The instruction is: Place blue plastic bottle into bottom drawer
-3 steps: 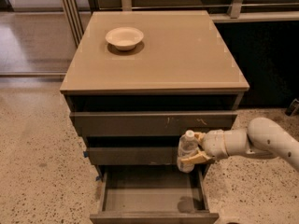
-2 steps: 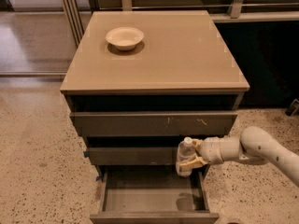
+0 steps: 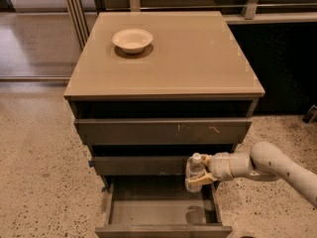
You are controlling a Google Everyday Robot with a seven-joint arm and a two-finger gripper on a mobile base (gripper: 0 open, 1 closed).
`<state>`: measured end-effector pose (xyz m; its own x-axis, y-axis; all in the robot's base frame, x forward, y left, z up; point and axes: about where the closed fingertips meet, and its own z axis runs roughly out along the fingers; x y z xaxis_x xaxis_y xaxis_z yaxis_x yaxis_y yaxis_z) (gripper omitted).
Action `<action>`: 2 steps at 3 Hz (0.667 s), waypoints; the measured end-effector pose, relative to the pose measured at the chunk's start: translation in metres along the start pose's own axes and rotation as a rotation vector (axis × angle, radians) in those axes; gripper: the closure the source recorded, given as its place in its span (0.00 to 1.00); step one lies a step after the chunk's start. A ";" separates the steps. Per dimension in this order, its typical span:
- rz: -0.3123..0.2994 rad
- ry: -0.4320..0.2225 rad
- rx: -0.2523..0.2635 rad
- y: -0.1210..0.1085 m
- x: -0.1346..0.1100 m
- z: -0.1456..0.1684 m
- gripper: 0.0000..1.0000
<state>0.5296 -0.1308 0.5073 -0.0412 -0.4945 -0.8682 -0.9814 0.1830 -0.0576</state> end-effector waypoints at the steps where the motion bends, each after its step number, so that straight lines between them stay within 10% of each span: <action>1: -0.028 0.015 0.012 0.008 0.036 0.017 1.00; 2: 0.004 0.001 -0.011 0.023 0.099 0.056 1.00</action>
Offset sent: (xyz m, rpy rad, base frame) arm -0.0270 0.0029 -0.2207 0.0365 0.0789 0.0001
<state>0.5133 -0.1280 0.3923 -0.0458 -0.4942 -0.8682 -0.9832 0.1760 -0.0484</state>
